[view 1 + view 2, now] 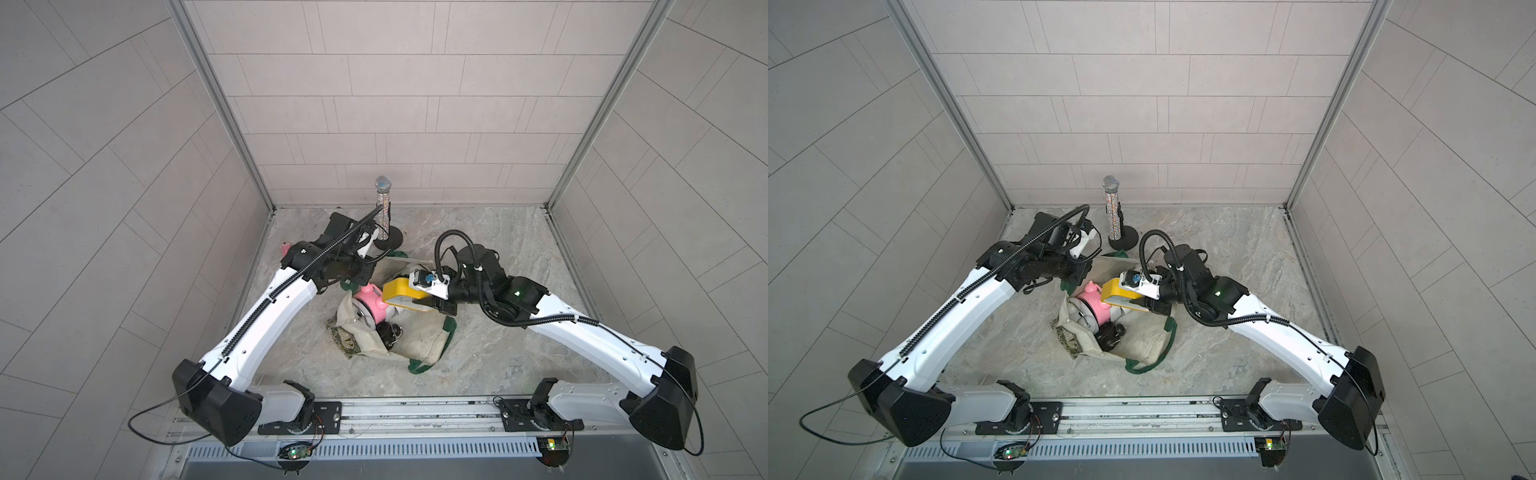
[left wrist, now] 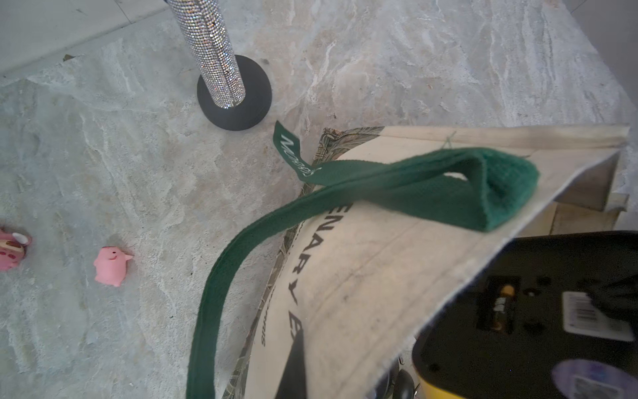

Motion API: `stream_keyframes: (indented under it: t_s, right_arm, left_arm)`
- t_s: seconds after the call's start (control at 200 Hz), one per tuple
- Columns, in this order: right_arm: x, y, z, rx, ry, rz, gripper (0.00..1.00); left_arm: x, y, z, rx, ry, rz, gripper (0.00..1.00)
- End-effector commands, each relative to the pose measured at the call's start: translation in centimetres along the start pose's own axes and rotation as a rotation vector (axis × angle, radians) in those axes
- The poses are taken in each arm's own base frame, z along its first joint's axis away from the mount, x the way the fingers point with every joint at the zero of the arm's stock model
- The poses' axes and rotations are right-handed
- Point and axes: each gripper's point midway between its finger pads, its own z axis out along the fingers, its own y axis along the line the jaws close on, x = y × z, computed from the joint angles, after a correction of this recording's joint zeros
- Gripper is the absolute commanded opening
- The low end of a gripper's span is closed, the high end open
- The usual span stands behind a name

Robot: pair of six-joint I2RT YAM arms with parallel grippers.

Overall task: Take the alarm clock out of the canvas bag
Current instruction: Pick up the alarm from the canvas bag, then place the alarm at the center of the board.

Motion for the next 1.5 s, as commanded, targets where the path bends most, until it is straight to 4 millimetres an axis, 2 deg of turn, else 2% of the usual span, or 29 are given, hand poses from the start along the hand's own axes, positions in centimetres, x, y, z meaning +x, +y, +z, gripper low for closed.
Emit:
stream_keyframes:
  t_s: [0.0,0.205,0.32,0.425,0.611,0.691,0.771,0.851,0.941,1.026,1.131,1.141,1.261,1.376,1.456,1.491]
  right_arm:
    - [-3.0,-0.4,-0.5,0.004,-0.118,0.005,0.13]
    - [-4.5,-0.8,-1.5,0.009,-0.144,0.011,0.14]
    - [-6.2,-1.1,-3.2,0.013,-0.186,0.033,0.14]
    - [-8.2,-2.4,-5.6,0.035,-0.244,0.109,0.14]
    - [-11.2,-7.1,-11.2,0.104,-0.370,0.333,0.11]
    - [-11.3,-9.5,-13.2,0.170,-0.399,0.400,0.12]
    - [-10.3,-12.2,-14.9,0.284,-0.417,0.449,0.15]
    - [-8.6,-15.4,-16.8,0.424,-0.430,0.520,0.18]
    - [-5.8,-18.8,-18.7,0.537,-0.427,0.645,0.16]
    - [-1.6,-22.2,-20.4,0.653,-0.421,0.825,0.15]
    - [4.3,-25.1,-21.1,0.712,-0.432,1.024,0.13]
    - [4.4,-25.2,-21.1,0.714,-0.435,1.027,0.13]
    - [11.5,-26.9,-20.3,0.746,-0.422,1.213,0.15]
    - [16.9,-28.5,-19.7,0.660,-0.584,1.385,0.16]
    - [21.4,-28.9,-19.0,0.644,-0.651,1.510,0.12]
    - [22.7,-29.0,-18.7,0.641,-0.662,1.540,0.12]
  left_arm:
    - [-2.9,-0.2,-1.8,0.005,-0.128,0.014,0.00]
    - [-3.0,0.4,-1.9,-0.017,-0.131,-0.012,0.00]
    - [-3.0,0.7,-1.8,-0.021,-0.129,-0.034,0.00]
    - [-3.1,1.0,-1.8,-0.026,-0.131,-0.045,0.00]
    - [-3.0,1.0,-1.7,-0.025,-0.127,-0.055,0.00]
    - [-3.1,0.9,-1.8,-0.018,-0.129,-0.058,0.00]
    - [-3.1,0.9,-1.8,-0.016,-0.129,-0.062,0.00]
    - [-3.1,0.8,-1.8,-0.012,-0.130,-0.061,0.00]
    - [-3.1,0.9,-1.9,-0.015,-0.131,-0.061,0.00]
    - [-3.2,0.8,-1.9,-0.012,-0.134,-0.060,0.00]
    - [-3.1,0.7,-1.9,-0.004,-0.131,-0.064,0.00]
    - [-3.1,0.7,-1.9,-0.004,-0.130,-0.065,0.00]
    - [-2.9,0.9,-1.8,-0.018,-0.122,-0.067,0.00]
    - [-3.0,0.6,-1.9,-0.001,-0.121,-0.066,0.00]
    - [-3.0,0.6,-1.9,0.003,-0.120,-0.067,0.00]
    - [-3.1,0.5,-1.9,0.004,-0.122,-0.068,0.00]
